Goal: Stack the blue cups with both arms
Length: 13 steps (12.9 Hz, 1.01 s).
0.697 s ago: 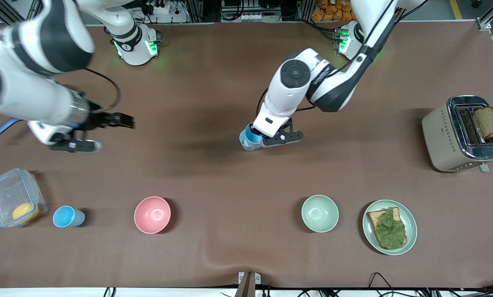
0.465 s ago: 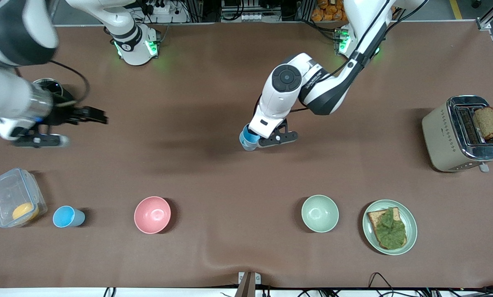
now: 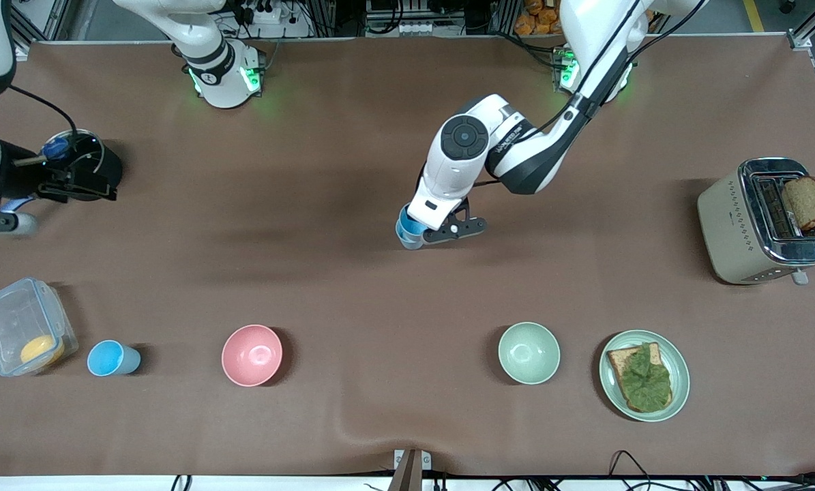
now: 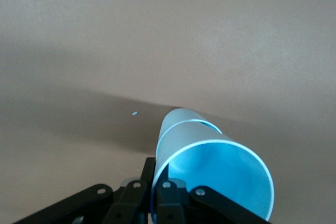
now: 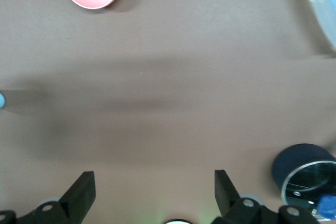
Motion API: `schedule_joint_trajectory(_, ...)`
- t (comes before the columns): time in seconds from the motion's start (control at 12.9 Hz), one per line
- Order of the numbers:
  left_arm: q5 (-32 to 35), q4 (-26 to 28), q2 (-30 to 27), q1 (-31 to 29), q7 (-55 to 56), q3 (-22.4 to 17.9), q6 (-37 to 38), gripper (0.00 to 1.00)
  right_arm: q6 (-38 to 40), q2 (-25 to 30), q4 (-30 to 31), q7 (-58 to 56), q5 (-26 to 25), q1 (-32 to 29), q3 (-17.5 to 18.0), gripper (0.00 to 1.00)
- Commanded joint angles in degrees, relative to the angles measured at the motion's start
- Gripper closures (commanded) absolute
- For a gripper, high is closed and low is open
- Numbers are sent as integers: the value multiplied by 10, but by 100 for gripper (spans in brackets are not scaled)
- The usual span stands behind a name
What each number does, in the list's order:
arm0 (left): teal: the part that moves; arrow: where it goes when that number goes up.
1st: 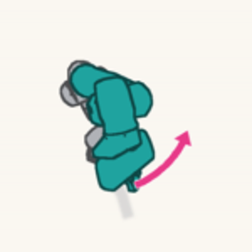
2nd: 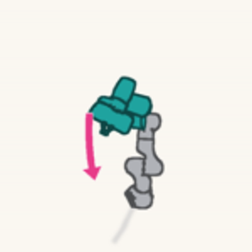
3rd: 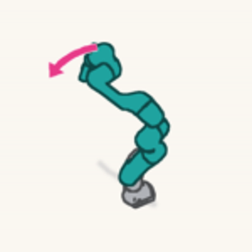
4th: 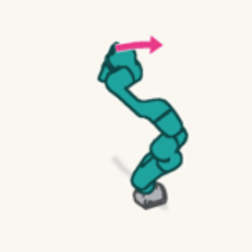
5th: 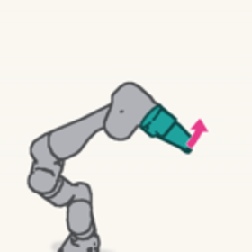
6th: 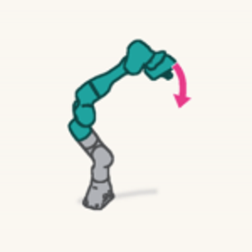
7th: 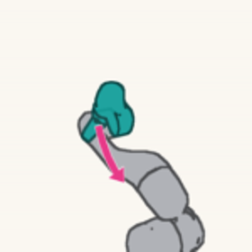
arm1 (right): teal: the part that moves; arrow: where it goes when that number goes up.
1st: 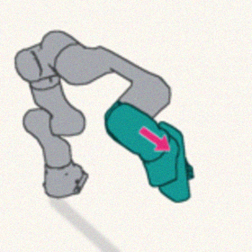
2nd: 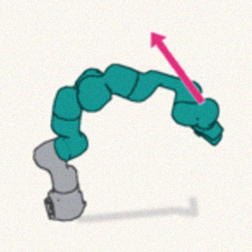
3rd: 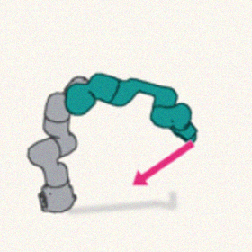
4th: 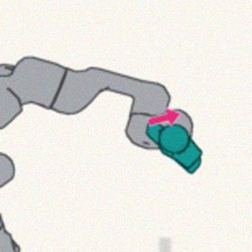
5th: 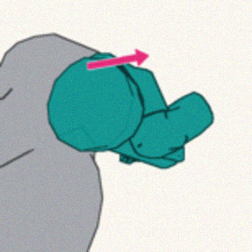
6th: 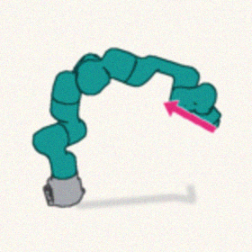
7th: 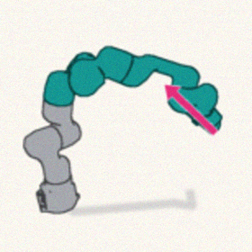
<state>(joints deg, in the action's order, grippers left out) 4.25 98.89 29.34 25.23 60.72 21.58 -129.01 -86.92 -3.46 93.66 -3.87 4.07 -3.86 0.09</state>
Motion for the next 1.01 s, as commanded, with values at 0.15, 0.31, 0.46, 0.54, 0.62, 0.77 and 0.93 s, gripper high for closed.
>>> schedule_joint_trajectory(0.15, 23, 2, 12, 11, 23, -3, -24, 100, -1, 35, 21, -9, -59, -19, 29, 0)
schedule_joint_trajectory(0.31, 25, 2, 16, 13, 23, -2, -25, 100, 15, 59, 23, -9, -58, -19, 32, 0)
schedule_joint_trajectory(0.46, 24, 2, 17, 12, 23, -2, -25, 41, 15, 65, 24, -8, -58, -15, 34, 0)
schedule_joint_trajectory(0.54, 25, 2, 17, 12, 23, -2, -25, 0, 11, 64, 25, -8, -58, -14, 34, 0)
schedule_joint_trajectory(0.62, 26, 1, 13, 12, 22, -4, -25, 0, 11, 65, 30, -8, -58, -13, 35, 0)
schedule_joint_trajectory(0.77, 29, 0, -7, 4, 19, -5, -22, 0, 11, 65, 29, -8, -58, -11, 34, 0)
schedule_joint_trajectory(0.93, 29, -3, -54, -27, 19, -8, -2, 0, 9, 65, 25, -8, -57, -10, 34, 0)
